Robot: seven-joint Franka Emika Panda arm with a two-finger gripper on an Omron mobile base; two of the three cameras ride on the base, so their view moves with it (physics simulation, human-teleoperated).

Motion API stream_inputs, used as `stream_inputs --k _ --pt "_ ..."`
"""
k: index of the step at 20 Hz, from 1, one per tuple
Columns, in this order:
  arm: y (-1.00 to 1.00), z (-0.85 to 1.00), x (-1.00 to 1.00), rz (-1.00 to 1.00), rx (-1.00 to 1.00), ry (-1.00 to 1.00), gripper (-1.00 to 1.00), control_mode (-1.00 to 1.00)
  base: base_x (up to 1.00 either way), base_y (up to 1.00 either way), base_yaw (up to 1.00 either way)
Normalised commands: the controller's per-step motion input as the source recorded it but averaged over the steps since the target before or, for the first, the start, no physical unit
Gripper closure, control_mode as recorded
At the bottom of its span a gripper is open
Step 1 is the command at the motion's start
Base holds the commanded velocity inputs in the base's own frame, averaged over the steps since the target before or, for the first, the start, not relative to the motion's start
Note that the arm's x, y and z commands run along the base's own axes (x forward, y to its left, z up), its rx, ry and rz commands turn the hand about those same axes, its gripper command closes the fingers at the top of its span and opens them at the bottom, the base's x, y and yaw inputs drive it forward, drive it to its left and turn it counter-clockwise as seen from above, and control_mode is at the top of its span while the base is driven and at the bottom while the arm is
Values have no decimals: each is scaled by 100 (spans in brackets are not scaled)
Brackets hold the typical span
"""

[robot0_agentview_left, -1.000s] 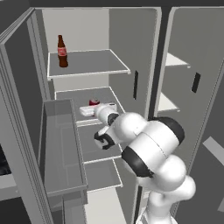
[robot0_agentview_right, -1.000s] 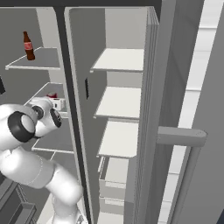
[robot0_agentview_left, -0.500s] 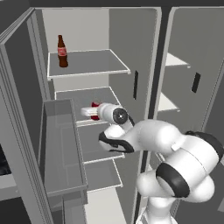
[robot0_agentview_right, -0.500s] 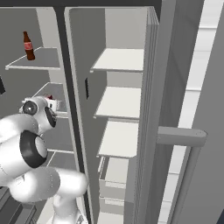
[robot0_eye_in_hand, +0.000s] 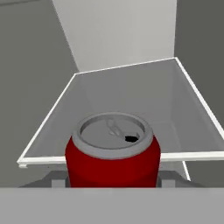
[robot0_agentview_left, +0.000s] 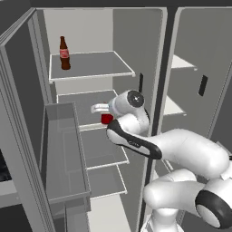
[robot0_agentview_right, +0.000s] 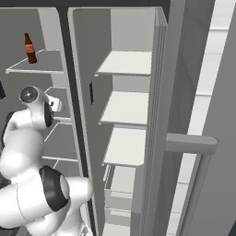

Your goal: Open the fridge, grab two sodas, and place both sodas inside the bowl with ice on the dining counter.

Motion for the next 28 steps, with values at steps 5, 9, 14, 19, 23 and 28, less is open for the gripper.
stream_inputs --k 5,9,14,19,23,28 --pt "0 -1 -54 -6 -4 21 100 -100 0 0 0" --pt "0 -1 -71 -5 -2 12 100 -100 0 0 0" --pt "-11 0 -71 -2 -1 5 100 -100 0 0 0" --pt "-32 3 -74 0 0 2 100 -100 0 0 0" --pt "-40 5 -75 0 0 3 100 -100 0 0 0" --pt "-46 3 -71 0 0 4 100 -100 0 0 0"
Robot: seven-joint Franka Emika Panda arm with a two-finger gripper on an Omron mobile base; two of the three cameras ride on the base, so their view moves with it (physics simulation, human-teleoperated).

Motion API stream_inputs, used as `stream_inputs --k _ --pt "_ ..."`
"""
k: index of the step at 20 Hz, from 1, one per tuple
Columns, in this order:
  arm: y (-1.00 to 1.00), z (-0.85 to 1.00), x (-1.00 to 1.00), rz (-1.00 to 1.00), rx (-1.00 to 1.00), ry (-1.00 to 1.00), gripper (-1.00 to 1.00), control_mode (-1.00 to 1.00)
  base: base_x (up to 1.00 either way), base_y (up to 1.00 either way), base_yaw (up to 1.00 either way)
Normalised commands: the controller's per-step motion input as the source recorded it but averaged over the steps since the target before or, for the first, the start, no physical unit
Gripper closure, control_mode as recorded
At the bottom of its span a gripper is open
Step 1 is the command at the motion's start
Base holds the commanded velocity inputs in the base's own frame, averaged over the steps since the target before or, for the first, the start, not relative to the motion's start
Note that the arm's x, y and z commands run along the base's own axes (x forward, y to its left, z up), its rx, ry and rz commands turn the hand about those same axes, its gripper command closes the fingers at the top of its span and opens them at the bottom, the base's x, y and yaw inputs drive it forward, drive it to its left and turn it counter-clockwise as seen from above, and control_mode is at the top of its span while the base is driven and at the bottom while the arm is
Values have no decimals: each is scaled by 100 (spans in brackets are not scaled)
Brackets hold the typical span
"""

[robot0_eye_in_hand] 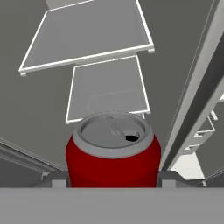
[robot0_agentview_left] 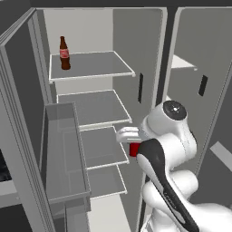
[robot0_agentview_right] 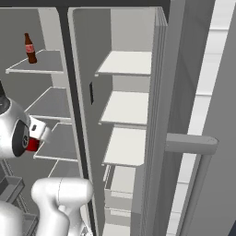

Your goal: Open the fridge, grab two sodas, and place both sodas inside the bowl with ice on the dining counter.

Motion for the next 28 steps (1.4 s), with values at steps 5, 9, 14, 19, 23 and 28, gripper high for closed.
stream_inputs --k 5,9,14,19,23,28 --pt "-23 0 -52 0 0 4 100 -100 0 0 0" --pt "-5 -1 -19 0 0 2 100 -100 0 0 0" --pt "0 -3 0 0 0 0 100 -100 0 0 0" --pt "-1 0 -30 0 0 -3 100 100 -35 0 0" --pt "0 0 0 0 0 0 100 100 -98 0 0" --pt "0 0 0 0 0 0 100 100 -100 0 0"
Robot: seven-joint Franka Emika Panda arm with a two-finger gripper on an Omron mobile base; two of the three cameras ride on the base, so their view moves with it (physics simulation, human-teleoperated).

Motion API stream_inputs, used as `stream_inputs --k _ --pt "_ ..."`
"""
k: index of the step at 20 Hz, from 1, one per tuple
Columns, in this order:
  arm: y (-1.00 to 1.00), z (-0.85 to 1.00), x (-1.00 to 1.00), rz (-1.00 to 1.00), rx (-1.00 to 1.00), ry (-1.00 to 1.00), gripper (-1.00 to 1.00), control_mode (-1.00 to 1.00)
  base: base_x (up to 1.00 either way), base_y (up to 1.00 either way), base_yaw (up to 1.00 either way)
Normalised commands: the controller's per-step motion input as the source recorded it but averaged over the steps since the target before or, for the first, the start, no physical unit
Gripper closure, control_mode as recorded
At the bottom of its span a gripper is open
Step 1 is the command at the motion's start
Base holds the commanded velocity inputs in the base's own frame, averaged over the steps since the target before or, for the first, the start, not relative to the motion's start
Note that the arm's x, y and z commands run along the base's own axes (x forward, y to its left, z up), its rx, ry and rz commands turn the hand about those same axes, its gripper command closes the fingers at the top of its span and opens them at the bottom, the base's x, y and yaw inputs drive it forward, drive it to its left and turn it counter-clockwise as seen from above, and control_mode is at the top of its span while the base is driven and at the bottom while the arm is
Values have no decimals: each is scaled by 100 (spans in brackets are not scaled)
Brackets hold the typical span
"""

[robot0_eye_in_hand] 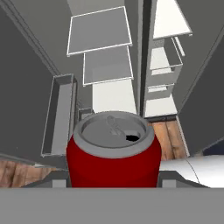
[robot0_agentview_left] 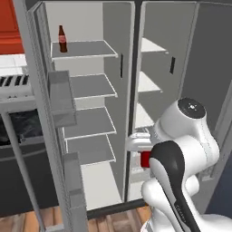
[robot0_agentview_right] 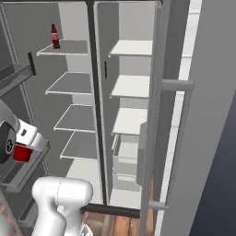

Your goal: Open the fridge, grab two sodas, and place both sodas inside the bowl with ice on the dining counter.

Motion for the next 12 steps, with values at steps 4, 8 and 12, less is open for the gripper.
stream_inputs --k 4,8,12 --pt "0 0 0 0 0 0 100 100 -100 9 3" --pt "0 0 0 0 0 0 100 100 -91 45 13" --pt "0 0 0 0 0 0 100 100 -73 71 29"
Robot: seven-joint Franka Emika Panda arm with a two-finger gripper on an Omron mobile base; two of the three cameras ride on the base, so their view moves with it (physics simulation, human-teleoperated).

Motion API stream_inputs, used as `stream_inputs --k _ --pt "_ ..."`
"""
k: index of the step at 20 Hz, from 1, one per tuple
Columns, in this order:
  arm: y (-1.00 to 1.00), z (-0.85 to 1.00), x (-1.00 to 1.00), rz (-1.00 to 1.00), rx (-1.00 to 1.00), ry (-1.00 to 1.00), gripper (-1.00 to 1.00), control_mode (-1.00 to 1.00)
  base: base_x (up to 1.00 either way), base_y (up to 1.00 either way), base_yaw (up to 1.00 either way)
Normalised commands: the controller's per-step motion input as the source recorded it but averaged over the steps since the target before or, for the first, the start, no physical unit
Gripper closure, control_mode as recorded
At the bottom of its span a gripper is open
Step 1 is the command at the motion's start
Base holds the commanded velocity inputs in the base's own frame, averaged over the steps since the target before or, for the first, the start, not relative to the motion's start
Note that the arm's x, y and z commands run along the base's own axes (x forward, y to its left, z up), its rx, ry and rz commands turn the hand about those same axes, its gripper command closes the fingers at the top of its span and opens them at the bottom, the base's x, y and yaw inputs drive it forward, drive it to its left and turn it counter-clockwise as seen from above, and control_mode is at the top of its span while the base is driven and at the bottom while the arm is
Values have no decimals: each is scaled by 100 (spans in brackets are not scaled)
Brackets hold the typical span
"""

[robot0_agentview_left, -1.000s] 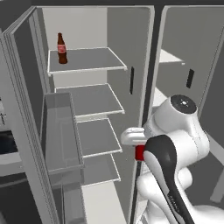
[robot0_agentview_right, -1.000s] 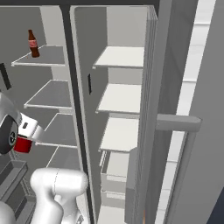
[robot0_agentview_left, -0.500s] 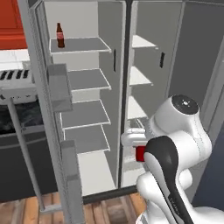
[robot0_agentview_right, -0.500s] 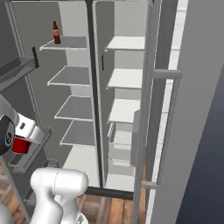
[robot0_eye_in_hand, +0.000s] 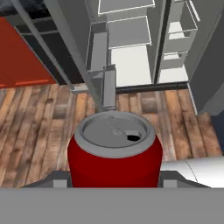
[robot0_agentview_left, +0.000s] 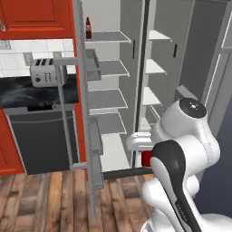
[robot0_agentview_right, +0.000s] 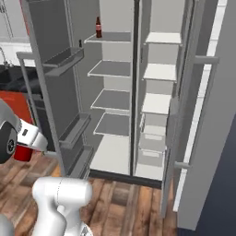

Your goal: Open the fridge, grab two sodas, and place both sodas inside the bowl with ice on the dining counter.

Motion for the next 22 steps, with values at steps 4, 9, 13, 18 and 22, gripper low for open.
stream_inputs --k 4,9,13,18,22 --pt "0 0 0 0 0 0 100 100 -38 79 43" --pt "0 0 0 0 0 0 100 100 -15 73 52" --pt "0 0 0 0 0 0 100 100 -6 64 55" --pt "0 0 0 0 0 0 100 100 -1 57 58" --pt "0 0 0 0 0 0 100 100 0 53 59"
